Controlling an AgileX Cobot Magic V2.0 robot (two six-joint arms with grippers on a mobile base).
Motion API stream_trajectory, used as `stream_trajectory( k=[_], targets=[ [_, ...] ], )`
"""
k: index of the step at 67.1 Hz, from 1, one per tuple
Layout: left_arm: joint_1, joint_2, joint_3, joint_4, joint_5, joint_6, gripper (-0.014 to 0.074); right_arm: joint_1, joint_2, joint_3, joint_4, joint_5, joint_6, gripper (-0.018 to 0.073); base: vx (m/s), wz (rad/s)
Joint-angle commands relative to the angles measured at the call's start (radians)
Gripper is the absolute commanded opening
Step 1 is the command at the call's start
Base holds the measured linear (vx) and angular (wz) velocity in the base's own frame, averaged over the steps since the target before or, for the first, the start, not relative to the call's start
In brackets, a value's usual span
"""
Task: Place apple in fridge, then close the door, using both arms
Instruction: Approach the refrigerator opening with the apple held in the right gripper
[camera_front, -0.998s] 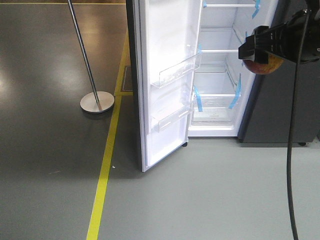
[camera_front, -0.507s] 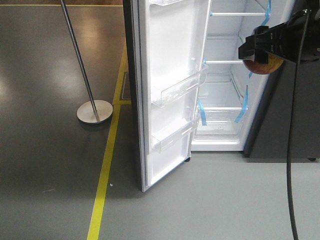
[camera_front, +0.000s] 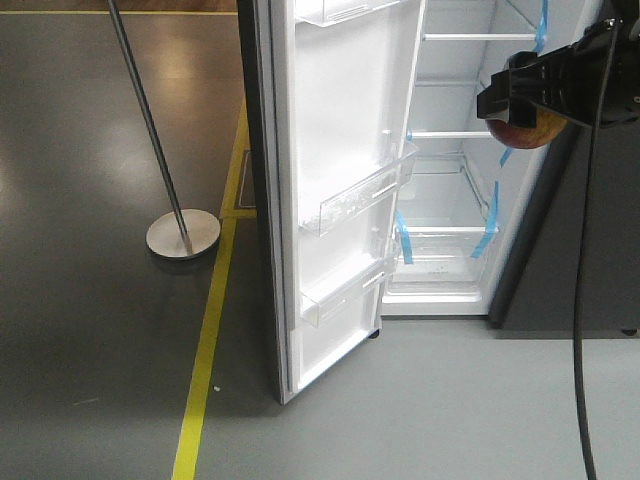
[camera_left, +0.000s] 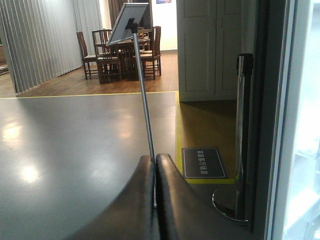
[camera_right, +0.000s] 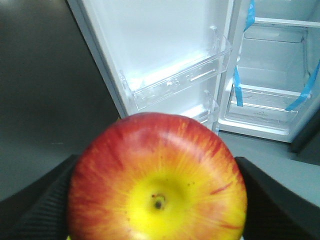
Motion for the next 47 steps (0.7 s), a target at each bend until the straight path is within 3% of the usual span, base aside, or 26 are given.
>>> stream_trajectory(
  k=[1, 47],
  targets=[
    [-0.003, -0.016, 0.015, -0.001, -0.066, -0.001, -0.0008, 0.002, -0.035, -0.032, 0.013, -0.069, -0.010, 0.0105, 0.12, -0.04],
    [-0.003, -0.016, 0.015, -0.001, -0.066, -0.001, -0.0008, 0.002, -0.035, -0.032, 0.013, -0.069, -0.010, 0.0105, 0.11, -0.04]
  ],
)
